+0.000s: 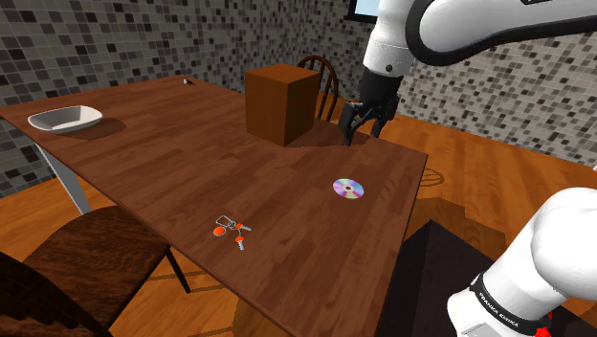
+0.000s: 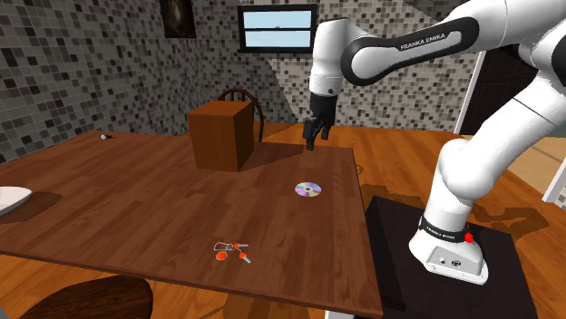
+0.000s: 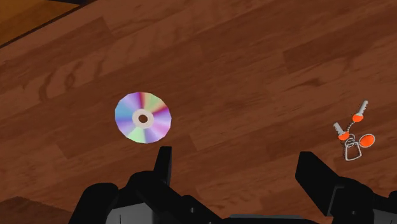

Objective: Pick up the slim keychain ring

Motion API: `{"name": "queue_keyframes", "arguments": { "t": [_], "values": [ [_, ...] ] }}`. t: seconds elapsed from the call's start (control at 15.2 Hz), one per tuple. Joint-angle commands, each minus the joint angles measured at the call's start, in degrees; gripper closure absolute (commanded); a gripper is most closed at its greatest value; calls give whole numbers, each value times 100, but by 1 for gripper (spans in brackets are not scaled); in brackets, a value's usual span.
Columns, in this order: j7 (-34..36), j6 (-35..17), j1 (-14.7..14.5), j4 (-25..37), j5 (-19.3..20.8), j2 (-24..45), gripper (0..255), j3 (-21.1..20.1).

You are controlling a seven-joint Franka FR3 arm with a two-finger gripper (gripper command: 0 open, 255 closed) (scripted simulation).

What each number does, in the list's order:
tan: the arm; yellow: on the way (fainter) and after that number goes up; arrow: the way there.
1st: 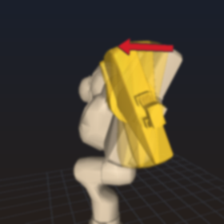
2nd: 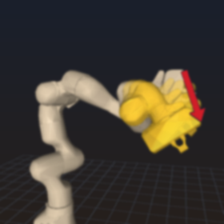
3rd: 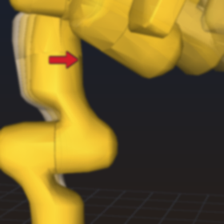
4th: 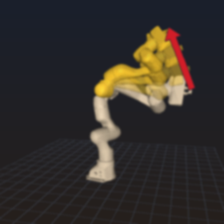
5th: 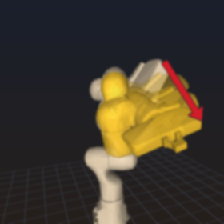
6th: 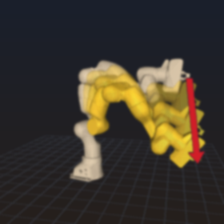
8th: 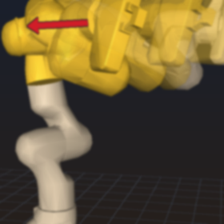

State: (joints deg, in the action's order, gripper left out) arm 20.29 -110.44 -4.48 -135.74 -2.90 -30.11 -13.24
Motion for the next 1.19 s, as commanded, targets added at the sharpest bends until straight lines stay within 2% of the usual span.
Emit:
{"name": "queue_keyframes", "arguments": {
  "t": [0.0,0.59,1.12],
  "values": [
    [159,-248,-57,-48,-50,225,0,-158],
    [1029,-1248,-200,411,109,1837,0,-908],
    [2007,-1834,-438,1266,825,3535,0,-1343]
  ]
}}
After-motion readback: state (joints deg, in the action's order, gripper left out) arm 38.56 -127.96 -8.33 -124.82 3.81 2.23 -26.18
